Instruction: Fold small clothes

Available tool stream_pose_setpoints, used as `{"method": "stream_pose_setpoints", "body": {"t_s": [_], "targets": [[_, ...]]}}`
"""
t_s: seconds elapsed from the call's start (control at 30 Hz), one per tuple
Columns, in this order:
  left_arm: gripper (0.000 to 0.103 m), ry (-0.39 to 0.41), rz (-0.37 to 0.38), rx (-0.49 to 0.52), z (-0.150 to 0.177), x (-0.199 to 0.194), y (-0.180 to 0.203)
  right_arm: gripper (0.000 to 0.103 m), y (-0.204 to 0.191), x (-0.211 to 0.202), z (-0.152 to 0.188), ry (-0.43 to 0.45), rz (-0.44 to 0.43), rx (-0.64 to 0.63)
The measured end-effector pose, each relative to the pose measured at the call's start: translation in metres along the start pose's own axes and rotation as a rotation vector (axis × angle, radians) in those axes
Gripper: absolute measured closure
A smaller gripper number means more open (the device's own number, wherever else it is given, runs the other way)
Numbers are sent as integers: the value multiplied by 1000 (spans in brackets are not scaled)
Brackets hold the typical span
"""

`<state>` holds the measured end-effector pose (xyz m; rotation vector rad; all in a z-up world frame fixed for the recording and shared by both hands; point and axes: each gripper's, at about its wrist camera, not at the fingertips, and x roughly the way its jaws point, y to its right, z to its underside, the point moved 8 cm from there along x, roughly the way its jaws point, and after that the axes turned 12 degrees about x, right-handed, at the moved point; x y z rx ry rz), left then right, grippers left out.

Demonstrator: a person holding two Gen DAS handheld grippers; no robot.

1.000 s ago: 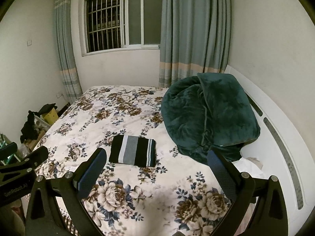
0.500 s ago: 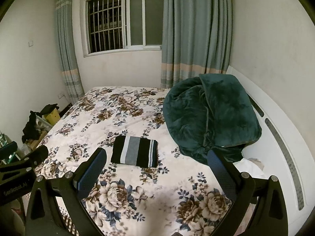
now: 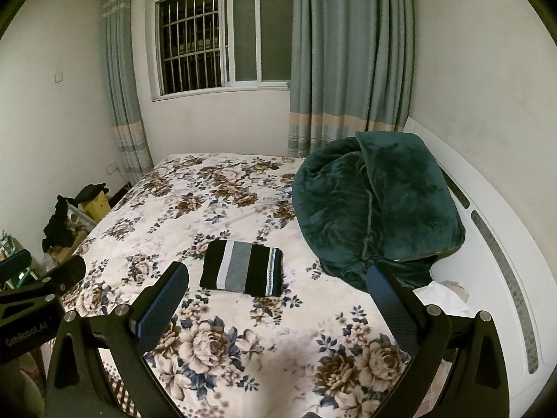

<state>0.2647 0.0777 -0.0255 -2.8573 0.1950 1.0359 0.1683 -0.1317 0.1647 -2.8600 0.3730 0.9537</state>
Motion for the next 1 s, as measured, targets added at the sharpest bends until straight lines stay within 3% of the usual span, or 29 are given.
{"method": "stream_pose_setpoints", "body": {"t_s": [1.0], "targets": [[0, 11, -51, -20, 5, -18, -4, 0, 0, -1, 5, 3, 4, 9]]}}
